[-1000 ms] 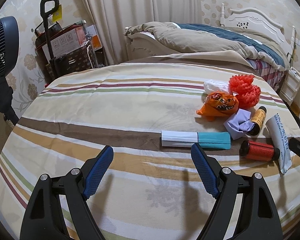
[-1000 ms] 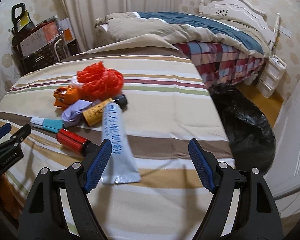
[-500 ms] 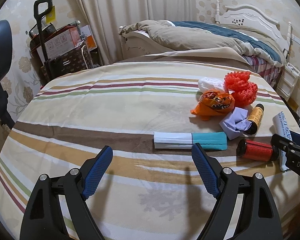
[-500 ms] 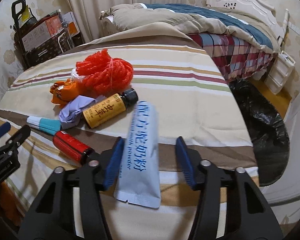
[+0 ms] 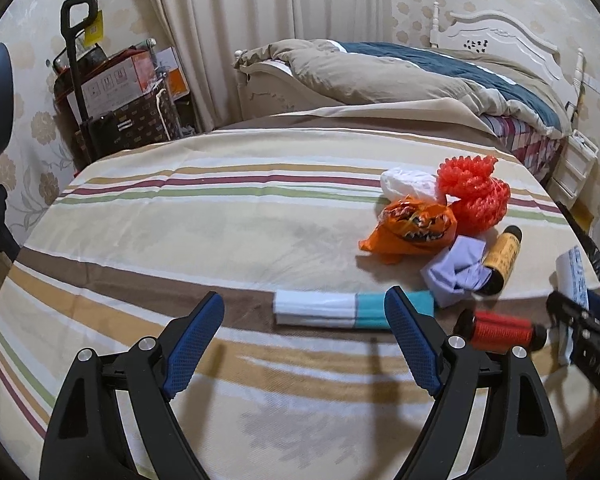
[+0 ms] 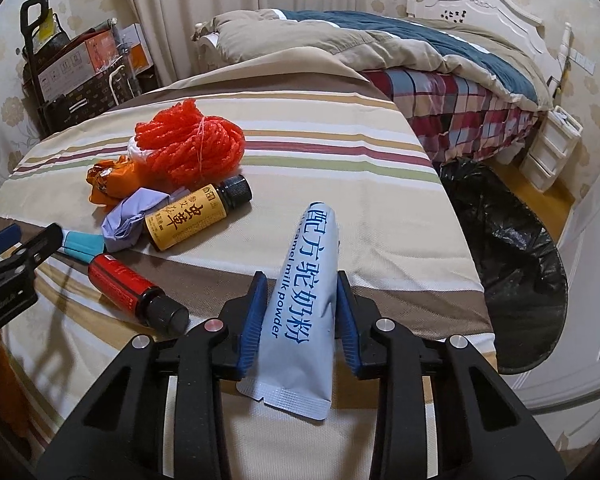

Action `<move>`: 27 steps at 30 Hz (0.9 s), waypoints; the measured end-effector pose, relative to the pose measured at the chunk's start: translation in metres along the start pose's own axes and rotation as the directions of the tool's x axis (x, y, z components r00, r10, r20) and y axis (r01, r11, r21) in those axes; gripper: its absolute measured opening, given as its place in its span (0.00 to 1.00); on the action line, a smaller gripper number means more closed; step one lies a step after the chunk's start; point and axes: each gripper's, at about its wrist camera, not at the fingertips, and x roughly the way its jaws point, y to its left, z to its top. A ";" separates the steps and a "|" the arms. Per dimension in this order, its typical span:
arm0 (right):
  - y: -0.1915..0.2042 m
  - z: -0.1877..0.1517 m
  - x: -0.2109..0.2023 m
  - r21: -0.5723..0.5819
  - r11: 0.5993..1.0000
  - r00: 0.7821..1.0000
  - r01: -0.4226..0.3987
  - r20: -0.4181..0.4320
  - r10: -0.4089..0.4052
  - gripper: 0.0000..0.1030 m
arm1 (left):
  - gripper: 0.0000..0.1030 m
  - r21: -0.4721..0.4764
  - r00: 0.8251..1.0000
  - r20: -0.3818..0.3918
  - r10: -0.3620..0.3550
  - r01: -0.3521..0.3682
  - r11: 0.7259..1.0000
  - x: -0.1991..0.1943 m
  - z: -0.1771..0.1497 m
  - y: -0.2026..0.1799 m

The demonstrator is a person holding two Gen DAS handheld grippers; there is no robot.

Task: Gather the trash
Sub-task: 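Grasp the white milk powder tube with the right tool and lift it, then grasp the teal-and-white marker with the left tool while the right tool holds the tube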

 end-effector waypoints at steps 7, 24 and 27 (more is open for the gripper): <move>0.000 -0.001 -0.001 0.004 1.000 1.000 -0.005 0.001 0.005 0.33 | 0.80 0.009 0.996 -0.059 0.064 -0.063 0.998 0.018 0.008 -0.010; -0.001 -0.001 -0.002 0.010 1.000 1.000 -0.013 0.003 0.013 0.33 | 0.80 0.044 0.995 -0.104 -0.006 0.011 0.999 -0.003 -0.022 0.009; -0.001 -0.001 -0.002 0.011 1.000 1.000 -0.013 0.003 0.013 0.33 | 0.80 0.032 0.995 -0.096 -0.011 0.014 0.999 -0.005 -0.022 0.012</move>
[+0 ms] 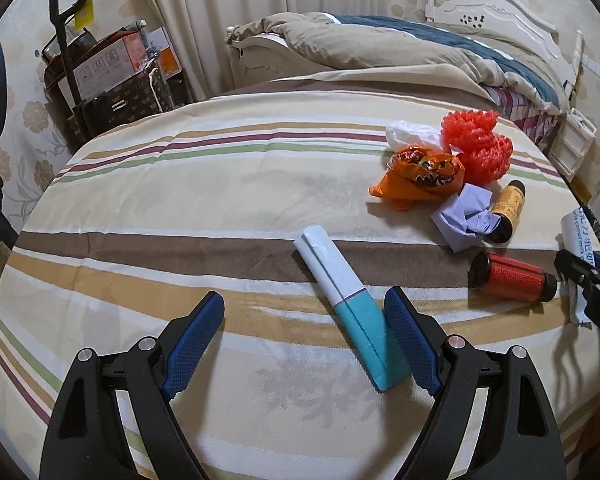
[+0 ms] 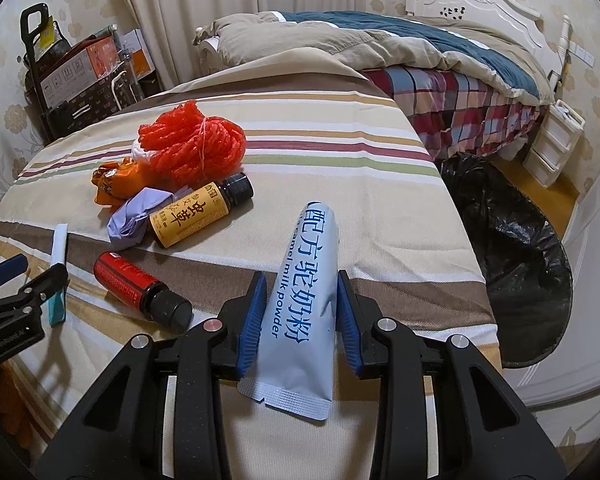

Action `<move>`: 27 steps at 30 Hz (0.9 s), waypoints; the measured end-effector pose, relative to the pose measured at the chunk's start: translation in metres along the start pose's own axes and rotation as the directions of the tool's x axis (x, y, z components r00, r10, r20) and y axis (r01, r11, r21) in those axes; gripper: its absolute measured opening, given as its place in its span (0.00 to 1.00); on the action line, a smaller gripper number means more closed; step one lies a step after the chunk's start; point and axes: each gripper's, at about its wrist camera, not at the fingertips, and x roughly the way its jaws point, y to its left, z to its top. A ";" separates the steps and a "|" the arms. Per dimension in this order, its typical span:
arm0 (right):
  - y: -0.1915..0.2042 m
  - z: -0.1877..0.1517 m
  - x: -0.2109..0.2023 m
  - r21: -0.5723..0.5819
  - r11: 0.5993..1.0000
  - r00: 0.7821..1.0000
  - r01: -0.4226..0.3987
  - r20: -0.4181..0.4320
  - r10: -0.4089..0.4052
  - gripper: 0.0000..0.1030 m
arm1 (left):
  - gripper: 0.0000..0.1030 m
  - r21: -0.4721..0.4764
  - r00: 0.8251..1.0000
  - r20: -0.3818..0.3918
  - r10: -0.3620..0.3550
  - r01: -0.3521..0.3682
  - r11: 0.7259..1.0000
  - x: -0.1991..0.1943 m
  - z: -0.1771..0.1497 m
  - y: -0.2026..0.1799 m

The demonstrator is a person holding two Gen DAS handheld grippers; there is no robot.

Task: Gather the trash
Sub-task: 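Grasp the teal-and-white marker with the left tool while the right tool holds the tube, then carry the tube and marker over the black bin and open both tools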

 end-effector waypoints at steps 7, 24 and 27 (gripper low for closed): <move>-0.001 -0.002 -0.001 0.002 1.000 1.000 -0.002 0.001 0.002 0.33 | 0.64 0.001 1.000 0.002 -0.010 0.010 1.000 -0.001 -0.002 -0.001; -0.002 -0.006 -0.003 0.007 1.000 1.000 -0.008 0.004 0.008 0.30 | 0.08 -0.033 0.987 0.033 -0.155 0.156 0.987 -0.006 -0.010 0.011; -0.002 -0.007 -0.004 0.007 1.000 1.000 -0.009 0.005 0.009 0.30 | 0.08 -0.028 0.986 0.040 -0.159 0.160 0.987 -0.008 -0.010 0.010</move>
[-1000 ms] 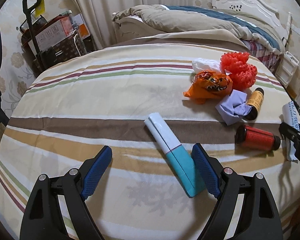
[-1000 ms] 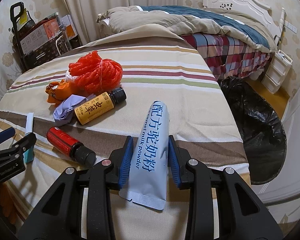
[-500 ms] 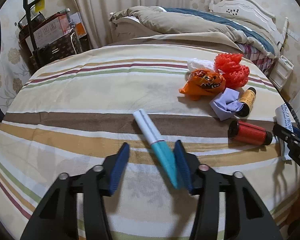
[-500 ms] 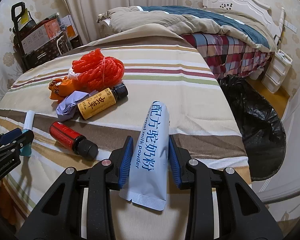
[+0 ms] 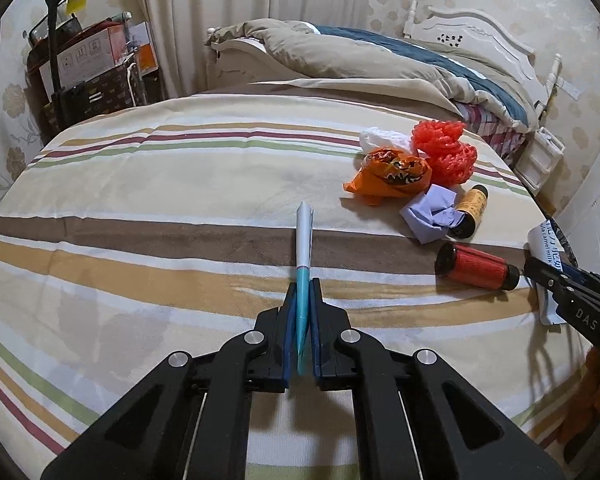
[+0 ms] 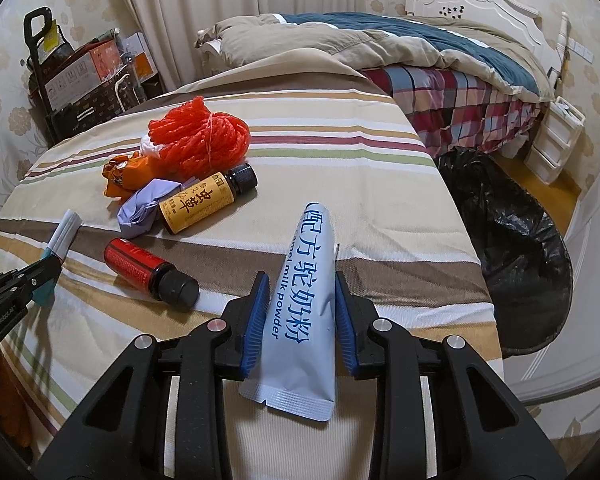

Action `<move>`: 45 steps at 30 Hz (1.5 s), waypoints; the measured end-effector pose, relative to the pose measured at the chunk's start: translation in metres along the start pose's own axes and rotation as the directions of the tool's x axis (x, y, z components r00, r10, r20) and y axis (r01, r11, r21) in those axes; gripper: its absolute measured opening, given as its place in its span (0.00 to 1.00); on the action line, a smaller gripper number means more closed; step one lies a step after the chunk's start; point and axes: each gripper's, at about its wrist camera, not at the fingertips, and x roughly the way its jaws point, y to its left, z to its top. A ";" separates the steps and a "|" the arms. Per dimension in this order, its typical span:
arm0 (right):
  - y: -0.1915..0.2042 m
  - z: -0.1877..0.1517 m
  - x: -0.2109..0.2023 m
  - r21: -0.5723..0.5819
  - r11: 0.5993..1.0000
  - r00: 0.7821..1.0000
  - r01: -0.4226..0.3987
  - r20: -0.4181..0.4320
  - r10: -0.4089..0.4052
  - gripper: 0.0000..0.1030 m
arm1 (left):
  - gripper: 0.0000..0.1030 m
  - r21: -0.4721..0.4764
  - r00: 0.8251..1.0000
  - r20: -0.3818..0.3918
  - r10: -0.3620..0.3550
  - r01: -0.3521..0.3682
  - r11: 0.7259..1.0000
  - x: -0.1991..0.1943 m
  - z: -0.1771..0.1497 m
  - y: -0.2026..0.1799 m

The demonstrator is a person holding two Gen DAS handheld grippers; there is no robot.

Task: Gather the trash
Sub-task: 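Carry the tube and marker over the black bin and open both tools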

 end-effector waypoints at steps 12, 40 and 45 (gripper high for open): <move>-0.002 -0.006 -0.009 0.022 1.000 1.000 -0.005 0.019 0.005 0.29 | 0.07 0.017 0.997 0.064 -0.030 0.029 0.999 -0.018 0.007 -0.013; -0.128 0.019 -0.042 0.216 0.965 0.977 0.147 0.122 -0.177 0.29 | 0.07 0.249 0.951 0.129 -0.281 0.243 0.937 -0.012 0.052 -0.180; -0.153 0.022 -0.032 0.242 0.956 0.974 0.166 0.109 -0.197 0.29 | 0.07 0.286 0.948 0.116 -0.298 0.255 0.924 -0.001 0.055 -0.210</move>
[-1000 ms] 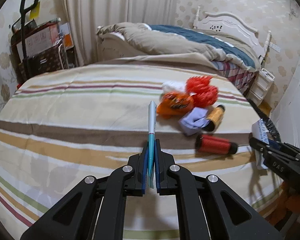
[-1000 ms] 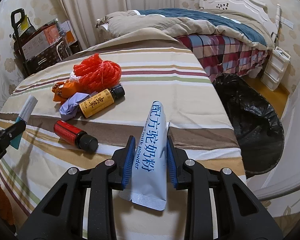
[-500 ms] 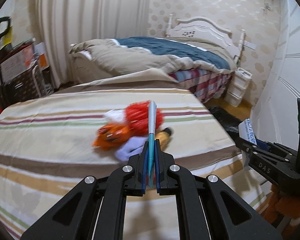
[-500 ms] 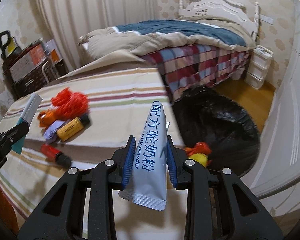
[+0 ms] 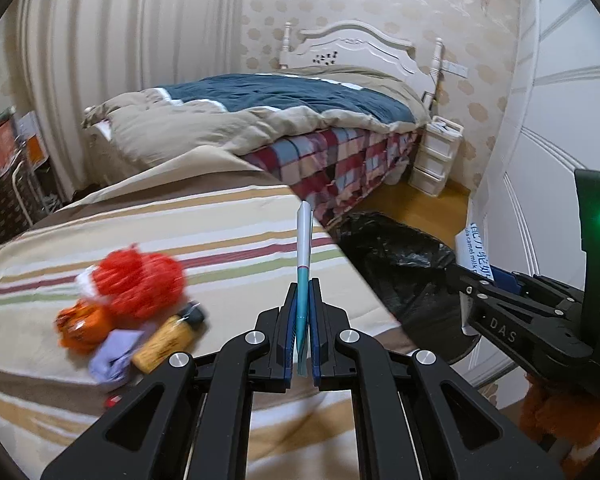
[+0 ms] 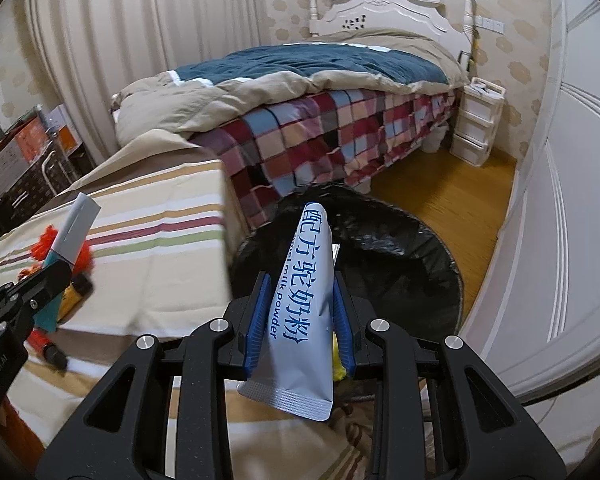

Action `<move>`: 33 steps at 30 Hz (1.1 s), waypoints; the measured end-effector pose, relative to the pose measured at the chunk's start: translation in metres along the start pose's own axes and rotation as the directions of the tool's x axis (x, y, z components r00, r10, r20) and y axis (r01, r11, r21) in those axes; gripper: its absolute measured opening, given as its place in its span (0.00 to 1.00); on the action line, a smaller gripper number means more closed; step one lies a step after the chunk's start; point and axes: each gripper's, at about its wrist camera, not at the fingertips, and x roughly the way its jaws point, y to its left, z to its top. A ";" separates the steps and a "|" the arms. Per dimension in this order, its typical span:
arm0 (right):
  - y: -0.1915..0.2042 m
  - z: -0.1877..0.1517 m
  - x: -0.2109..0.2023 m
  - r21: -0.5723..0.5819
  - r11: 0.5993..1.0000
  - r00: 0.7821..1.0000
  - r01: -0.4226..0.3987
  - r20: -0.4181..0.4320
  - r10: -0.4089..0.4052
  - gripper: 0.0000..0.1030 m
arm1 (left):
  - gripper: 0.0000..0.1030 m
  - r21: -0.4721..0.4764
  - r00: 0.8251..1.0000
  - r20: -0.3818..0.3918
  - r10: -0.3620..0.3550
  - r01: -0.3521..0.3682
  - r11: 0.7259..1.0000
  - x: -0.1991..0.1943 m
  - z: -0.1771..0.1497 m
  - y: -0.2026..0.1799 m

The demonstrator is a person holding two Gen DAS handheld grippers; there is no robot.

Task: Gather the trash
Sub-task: 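Carry the tube and marker over the black bin and open both tools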

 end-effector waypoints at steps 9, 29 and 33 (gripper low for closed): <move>-0.029 0.004 0.022 0.031 0.999 1.000 0.022 -0.018 -0.021 0.29 | 0.07 0.053 0.999 -0.032 -0.003 0.005 0.999 0.037 0.012 -0.033; -0.061 0.011 0.046 0.070 0.997 0.999 0.041 -0.038 -0.038 0.29 | 0.07 0.107 0.994 -0.101 0.030 -0.019 0.994 0.090 0.021 -0.066; -0.065 0.010 0.048 0.074 0.996 0.998 0.042 -0.043 -0.039 0.29 | 0.08 0.119 0.993 -0.109 0.037 -0.023 0.993 0.093 0.019 -0.070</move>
